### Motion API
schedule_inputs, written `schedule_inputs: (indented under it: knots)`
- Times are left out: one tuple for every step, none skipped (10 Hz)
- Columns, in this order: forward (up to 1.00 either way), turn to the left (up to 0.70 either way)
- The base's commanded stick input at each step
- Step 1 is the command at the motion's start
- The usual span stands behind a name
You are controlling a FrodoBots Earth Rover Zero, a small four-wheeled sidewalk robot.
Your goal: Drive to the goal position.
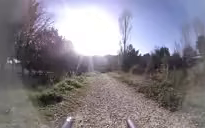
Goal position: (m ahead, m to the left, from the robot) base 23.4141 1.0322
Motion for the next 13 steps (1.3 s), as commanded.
schedule_inputs:
  knots:
    - [0.5, 0.0]
    - [0.5, 0.0]
    - [0.5, 0.0]
    - [0.5, 0.0]
    - [0.5, 0.0]
    - [0.5, 0.0]
    - [0.5, 0.0]
    - [0.5, 0.0]
    - [0.5, 0.0]
    - [0.5, 0.0]
    - [0.5, 0.0]
    - [0.5, 0.0]
    - [0.5, 0.0]
